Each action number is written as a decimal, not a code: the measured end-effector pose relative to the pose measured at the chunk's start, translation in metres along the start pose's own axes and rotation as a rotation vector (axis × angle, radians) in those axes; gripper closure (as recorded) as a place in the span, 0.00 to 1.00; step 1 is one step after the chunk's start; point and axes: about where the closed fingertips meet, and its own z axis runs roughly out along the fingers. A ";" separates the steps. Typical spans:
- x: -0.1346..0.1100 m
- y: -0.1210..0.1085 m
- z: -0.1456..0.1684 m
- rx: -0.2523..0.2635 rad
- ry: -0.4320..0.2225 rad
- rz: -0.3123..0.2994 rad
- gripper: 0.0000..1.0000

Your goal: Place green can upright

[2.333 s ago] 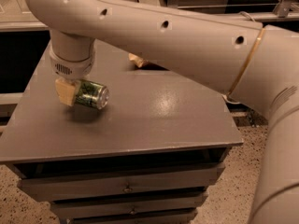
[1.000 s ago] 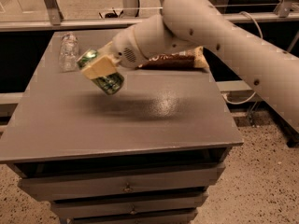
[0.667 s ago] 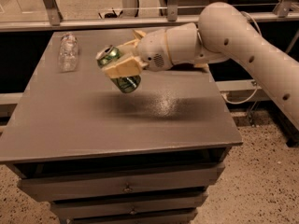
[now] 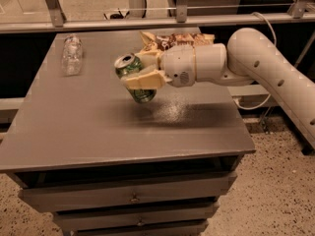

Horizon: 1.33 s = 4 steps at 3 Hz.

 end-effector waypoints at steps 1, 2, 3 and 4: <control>0.003 0.003 0.003 0.000 -0.059 0.010 1.00; 0.007 0.004 0.009 0.019 -0.134 0.041 1.00; 0.009 0.004 0.013 0.028 -0.161 0.056 1.00; 0.019 0.006 0.017 0.046 -0.190 0.076 1.00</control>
Offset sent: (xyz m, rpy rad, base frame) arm 0.0010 0.0040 -0.0118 0.2144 0.0395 -0.0459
